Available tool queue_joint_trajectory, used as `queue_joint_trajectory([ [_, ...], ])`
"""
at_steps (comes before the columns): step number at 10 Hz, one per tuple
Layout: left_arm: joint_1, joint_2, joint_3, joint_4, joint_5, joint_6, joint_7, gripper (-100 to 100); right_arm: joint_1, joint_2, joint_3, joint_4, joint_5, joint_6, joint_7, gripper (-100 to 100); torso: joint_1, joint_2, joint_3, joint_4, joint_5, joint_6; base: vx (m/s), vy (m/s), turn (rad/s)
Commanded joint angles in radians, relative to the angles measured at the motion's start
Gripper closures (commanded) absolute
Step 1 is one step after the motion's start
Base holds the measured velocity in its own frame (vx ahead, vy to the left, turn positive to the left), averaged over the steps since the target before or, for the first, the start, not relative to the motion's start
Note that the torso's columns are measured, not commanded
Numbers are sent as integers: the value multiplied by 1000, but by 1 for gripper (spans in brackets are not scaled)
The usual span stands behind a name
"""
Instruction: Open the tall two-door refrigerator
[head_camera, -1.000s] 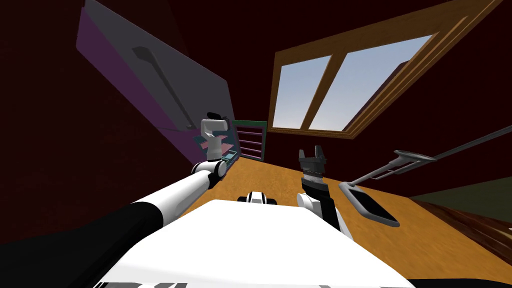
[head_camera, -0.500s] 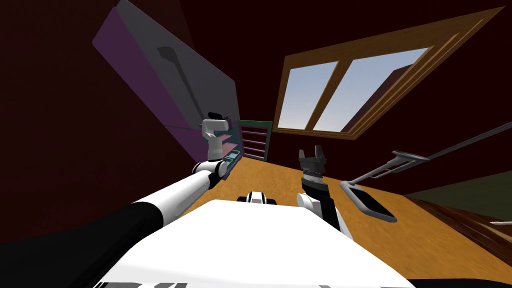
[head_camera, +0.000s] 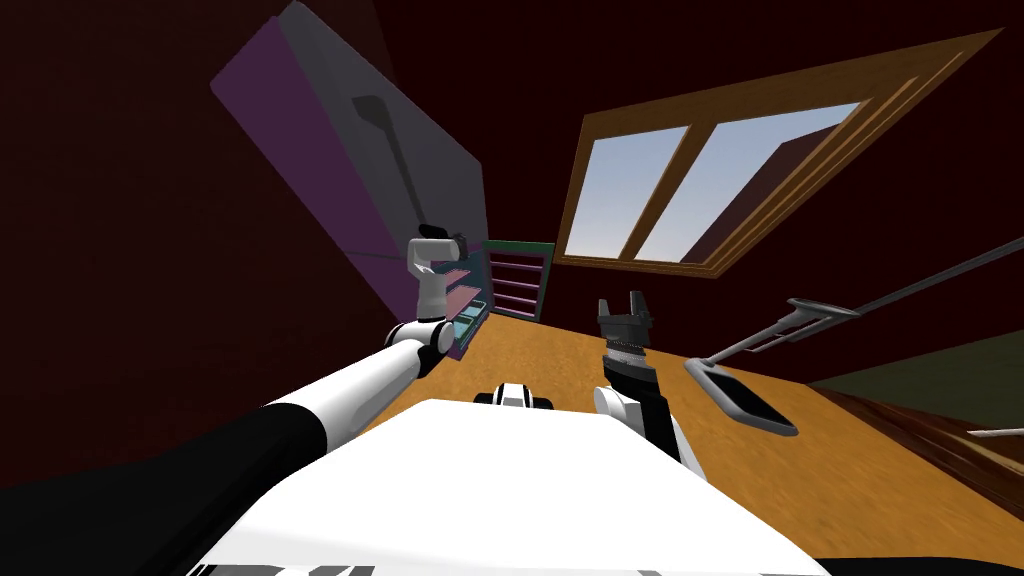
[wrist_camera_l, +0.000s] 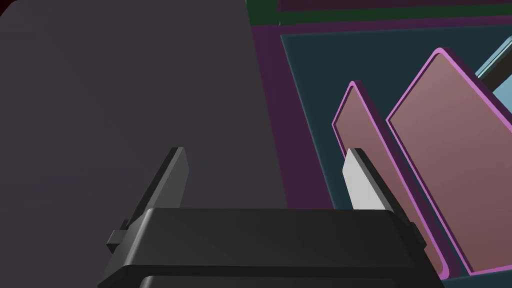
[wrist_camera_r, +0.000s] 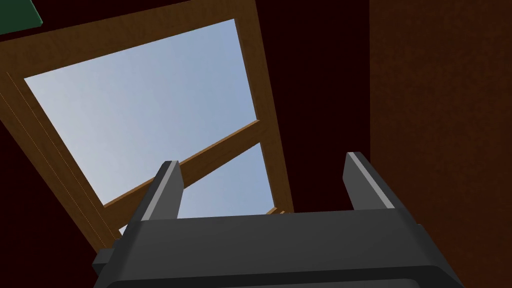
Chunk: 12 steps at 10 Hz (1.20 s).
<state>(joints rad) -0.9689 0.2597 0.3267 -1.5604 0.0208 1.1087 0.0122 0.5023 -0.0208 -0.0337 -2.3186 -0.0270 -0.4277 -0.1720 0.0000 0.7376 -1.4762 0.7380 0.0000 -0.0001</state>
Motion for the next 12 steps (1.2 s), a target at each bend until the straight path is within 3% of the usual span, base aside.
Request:
queue_joint_trajectory([
  [1, -3, -4, -9, 3, 32, -2, -12, -100, 0, 0, 0, 0, 0, 0, 0, 0, 0, 2, 1, 0, 0, 0, -88, 242, -30],
  [7, -11, -13, -30, 16, 99, -10, -36, -100, 0, 0, 0, 0, 0, 0, 0, 0, -1, 1, 1, 0, 0, -1, -54, 223, -36],
  [10, -13, -16, -37, 21, 122, -13, -44, -100, 0, 0, 0, 0, 0, 0, 0, 0, 14, 3, 2, 2, 7, -11, -39, 169, -46],
  [12, -28, -26, -59, 18, 117, 4, -53, -100, 0, 0, 0, 0, 0, 0, 0, 0, 15, 3, 3, 2, 8, -13, 56, -8, -91],
])
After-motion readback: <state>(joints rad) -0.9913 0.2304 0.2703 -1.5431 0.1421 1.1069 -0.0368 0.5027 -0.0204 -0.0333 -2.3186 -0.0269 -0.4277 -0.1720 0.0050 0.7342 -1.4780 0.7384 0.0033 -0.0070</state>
